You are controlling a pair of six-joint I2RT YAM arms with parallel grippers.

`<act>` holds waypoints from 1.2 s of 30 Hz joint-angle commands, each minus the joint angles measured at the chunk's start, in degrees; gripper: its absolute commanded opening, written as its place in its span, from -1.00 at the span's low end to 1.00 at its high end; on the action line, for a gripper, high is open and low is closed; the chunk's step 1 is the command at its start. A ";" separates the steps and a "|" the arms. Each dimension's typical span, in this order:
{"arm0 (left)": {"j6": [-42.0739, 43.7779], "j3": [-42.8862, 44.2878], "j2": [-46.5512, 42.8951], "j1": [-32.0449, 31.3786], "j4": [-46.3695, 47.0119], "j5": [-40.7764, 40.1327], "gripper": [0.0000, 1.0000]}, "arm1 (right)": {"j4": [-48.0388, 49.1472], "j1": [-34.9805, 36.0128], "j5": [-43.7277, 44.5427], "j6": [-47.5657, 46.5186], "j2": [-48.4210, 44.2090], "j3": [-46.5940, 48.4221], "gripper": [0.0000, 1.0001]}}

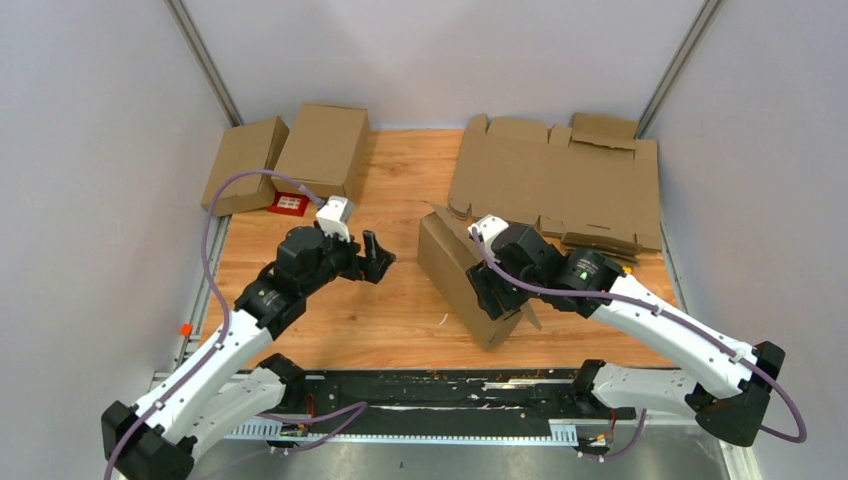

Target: Fold the paper box

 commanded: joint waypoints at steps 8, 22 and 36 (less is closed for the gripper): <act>7.06 -11.55 -3.39 1.68 26.65 7.64 0.96 | 0.19 0.07 -10.08 -9.43 -2.55 -1.30 0.20; 4.74 -9.17 -1.30 1.68 28.78 3.77 0.71 | -0.03 0.32 -8.75 -8.57 -2.46 -1.38 0.19; 0.55 -14.39 -3.61 9.03 33.86 7.06 0.98 | 4.93 0.42 -5.04 -12.66 -4.21 -2.65 0.16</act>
